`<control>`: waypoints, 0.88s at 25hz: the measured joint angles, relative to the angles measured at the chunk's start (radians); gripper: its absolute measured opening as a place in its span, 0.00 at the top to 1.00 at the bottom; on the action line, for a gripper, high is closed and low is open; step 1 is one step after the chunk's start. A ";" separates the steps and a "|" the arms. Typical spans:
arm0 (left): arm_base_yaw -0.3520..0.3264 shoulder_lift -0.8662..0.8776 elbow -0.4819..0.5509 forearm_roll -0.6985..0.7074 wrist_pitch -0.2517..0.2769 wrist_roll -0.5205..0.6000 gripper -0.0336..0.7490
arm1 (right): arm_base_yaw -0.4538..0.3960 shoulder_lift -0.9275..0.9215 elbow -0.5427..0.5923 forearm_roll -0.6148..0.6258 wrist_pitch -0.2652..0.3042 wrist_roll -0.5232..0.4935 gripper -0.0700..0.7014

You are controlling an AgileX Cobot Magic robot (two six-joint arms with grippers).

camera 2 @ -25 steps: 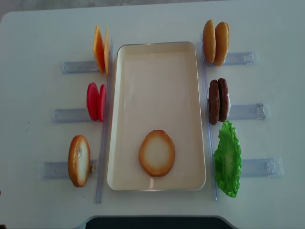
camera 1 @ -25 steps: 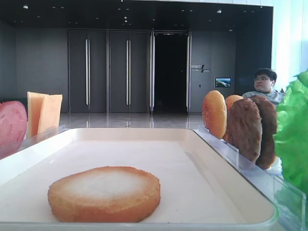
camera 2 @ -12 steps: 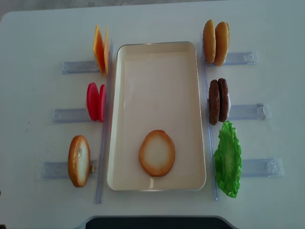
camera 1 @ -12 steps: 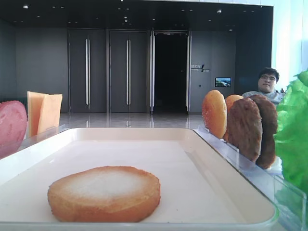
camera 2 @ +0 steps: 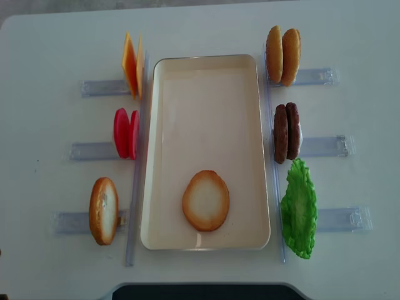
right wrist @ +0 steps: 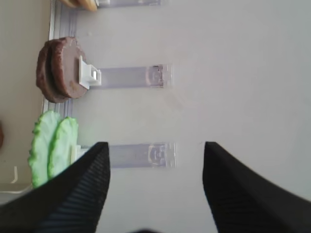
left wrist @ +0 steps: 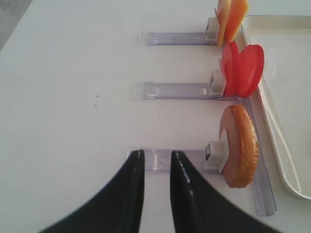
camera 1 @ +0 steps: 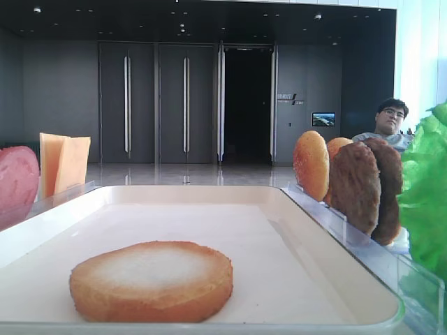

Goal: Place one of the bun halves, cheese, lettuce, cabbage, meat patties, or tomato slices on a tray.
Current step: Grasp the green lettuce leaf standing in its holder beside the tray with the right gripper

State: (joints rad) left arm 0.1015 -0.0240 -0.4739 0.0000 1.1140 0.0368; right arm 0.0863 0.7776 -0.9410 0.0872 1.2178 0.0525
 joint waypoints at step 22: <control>0.000 0.000 0.000 0.000 0.000 0.000 0.78 | 0.441 0.084 0.127 0.064 0.007 0.249 0.42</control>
State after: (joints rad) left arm 0.1015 -0.0240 -0.4739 0.0000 1.1140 0.0368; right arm 0.5270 0.8612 -0.8138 0.1512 1.2244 0.3013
